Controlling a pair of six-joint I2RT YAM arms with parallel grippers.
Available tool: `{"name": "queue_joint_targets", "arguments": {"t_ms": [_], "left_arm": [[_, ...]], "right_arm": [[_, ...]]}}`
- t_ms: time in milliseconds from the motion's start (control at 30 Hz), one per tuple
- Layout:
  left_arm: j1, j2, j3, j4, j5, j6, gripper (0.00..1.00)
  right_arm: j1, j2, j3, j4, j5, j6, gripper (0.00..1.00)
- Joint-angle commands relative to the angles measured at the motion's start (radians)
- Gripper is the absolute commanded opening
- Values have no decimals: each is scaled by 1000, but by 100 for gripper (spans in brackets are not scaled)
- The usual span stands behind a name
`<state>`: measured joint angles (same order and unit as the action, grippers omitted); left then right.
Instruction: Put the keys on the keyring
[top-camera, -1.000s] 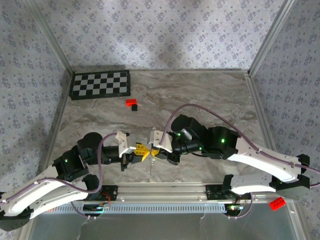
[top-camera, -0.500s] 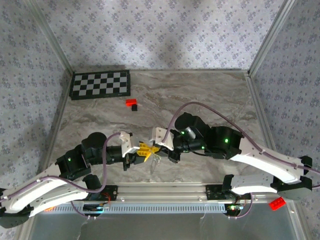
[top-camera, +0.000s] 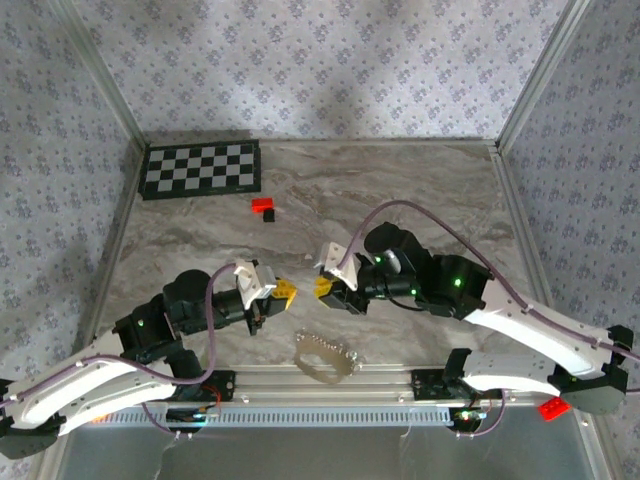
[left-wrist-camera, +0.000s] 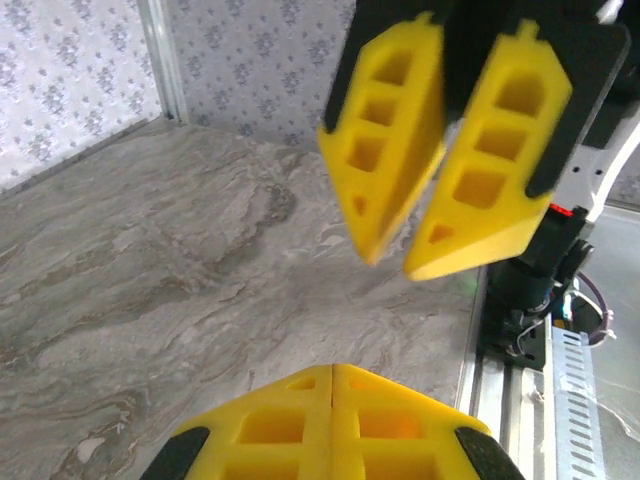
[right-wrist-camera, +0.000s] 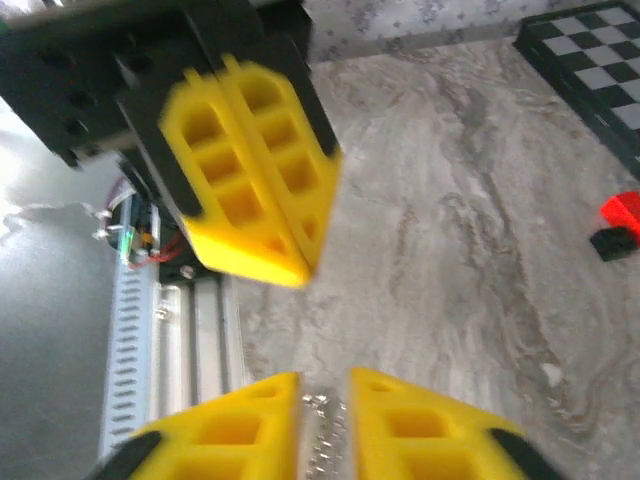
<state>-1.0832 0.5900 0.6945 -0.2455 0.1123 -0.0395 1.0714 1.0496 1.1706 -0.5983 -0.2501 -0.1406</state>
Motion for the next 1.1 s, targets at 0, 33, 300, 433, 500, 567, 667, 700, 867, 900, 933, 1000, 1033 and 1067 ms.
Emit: {"name": "queue_joint_targets", "arguments": {"t_ms": [0, 33, 300, 433, 500, 567, 667, 700, 867, 900, 933, 1000, 1033, 1067], "left_arm": [[-6, -9, -17, 25, -49, -37, 0], [-5, -9, -21, 26, -46, -40, 0], [-6, 43, -58, 22, 6, -59, 0], [-7, 79, -64, 6, 36, -89, 3], [-10, 82, -77, -12, 26, -103, 8], [-16, 83, -98, -18, -3, -123, 13], [-30, 115, -129, -21, -29, -158, 16], [-43, 131, -135, -27, -48, -168, 16], [-93, 191, -187, 30, -70, -227, 17], [-96, 201, -198, 43, -63, -241, 17], [-96, 206, -205, 55, -58, -253, 17], [-96, 208, -219, 81, -48, -269, 17], [-96, 206, -226, 97, -44, -275, 17], [-95, 205, -229, 112, -38, -280, 18]], "right_arm": [[-41, -52, -73, 11, 17, 125, 36], [-51, -66, -95, 7, 22, 152, 41], [-76, -202, -328, -74, 103, 429, 61], [-78, -276, -446, -97, 114, 578, 63], [-80, -329, -518, -82, 107, 663, 66], [-85, -375, -579, -71, 118, 723, 69], [-122, -415, -646, -51, 126, 785, 73], [-137, -417, -666, -42, 121, 801, 73], [-186, -398, -740, 67, 36, 807, 73], [-186, -383, -752, 89, 16, 789, 72], [-188, -362, -760, 112, 4, 779, 72], [-186, -318, -772, 139, -35, 779, 69], [-184, -297, -774, 149, -48, 744, 68], [-180, -280, -773, 157, -57, 734, 66]]}}
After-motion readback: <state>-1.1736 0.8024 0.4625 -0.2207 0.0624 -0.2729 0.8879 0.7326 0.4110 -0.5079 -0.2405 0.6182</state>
